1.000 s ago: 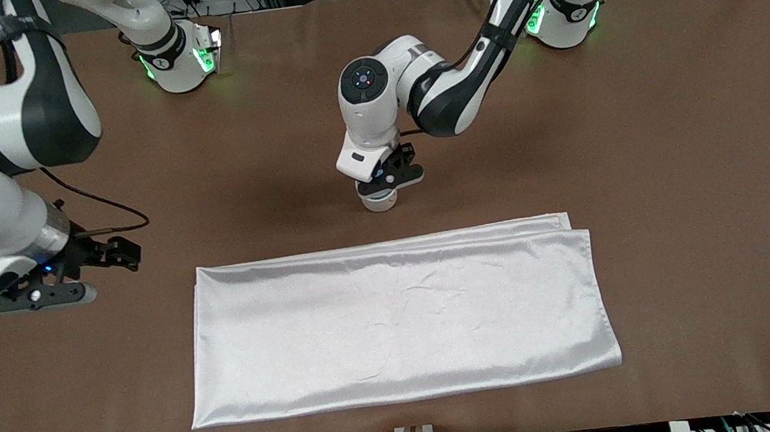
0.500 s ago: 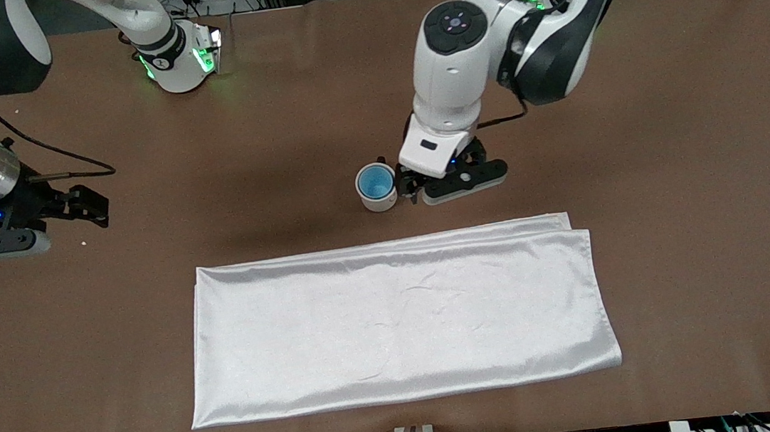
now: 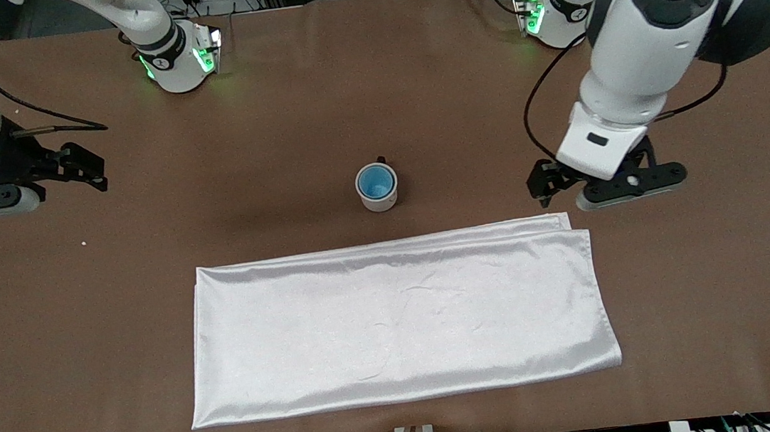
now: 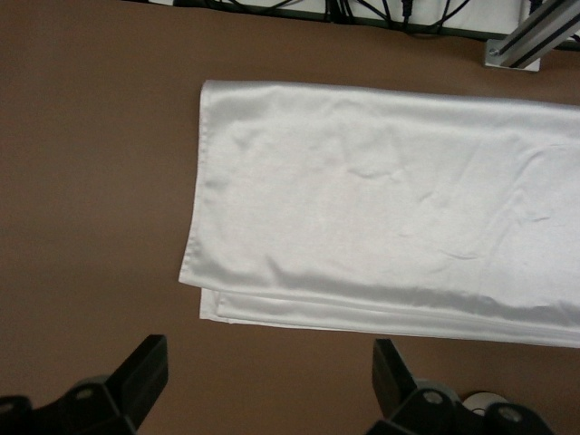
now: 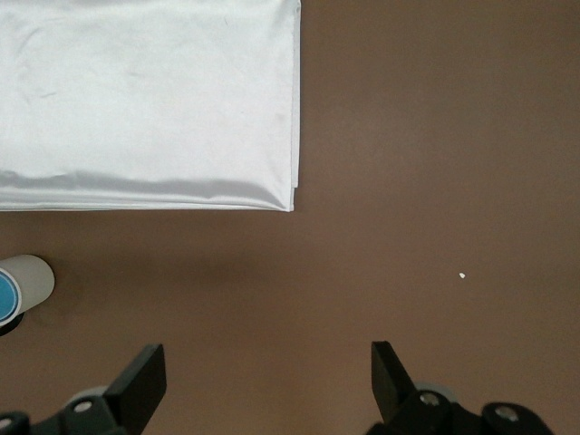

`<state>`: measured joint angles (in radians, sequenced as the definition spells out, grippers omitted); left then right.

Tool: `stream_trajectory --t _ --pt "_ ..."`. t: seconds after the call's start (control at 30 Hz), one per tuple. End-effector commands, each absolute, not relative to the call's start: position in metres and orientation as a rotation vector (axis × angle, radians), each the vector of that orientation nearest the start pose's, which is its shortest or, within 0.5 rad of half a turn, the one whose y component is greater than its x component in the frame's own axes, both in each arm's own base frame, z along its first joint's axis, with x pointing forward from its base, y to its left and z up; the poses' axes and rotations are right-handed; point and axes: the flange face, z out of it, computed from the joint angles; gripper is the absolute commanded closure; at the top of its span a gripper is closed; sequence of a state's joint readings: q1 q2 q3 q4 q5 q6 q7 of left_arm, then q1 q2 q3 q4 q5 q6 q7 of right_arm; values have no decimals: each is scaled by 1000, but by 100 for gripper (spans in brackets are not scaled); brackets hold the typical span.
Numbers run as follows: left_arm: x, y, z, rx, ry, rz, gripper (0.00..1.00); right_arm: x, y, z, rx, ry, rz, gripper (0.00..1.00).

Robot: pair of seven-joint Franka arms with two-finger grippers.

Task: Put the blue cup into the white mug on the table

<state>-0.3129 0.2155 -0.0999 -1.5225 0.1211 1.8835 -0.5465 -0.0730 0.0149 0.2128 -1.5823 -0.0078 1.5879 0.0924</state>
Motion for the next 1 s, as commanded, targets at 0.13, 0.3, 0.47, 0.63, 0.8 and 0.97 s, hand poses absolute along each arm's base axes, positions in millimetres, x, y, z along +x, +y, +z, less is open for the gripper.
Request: stream_trajectory --t 0.13,0.3,0.47,0.63,0.8,0.97 --pt "591 -184 574 -3080 -81 -229 0 548 69 620 -3126 -74 19 0" --pt "589 -158 585 -3084 -57 -203 0 547 58 622 -3127 -53 16 0" --pt "585 -131 603 -3117 -51 -220 0 546 58 622 -3127 -53 24 0" --pt "579 -113 616 -3112 -13 -218 0 546 54 622 -3127 -43 26 0" --pt "572 -104 620 -3106 -18 -163 0 546 55 624 -3127 -43 24 0" --pt "563 -98 628 -3135 -12 -170 0 546 53 637 -3127 -39 -15 0"
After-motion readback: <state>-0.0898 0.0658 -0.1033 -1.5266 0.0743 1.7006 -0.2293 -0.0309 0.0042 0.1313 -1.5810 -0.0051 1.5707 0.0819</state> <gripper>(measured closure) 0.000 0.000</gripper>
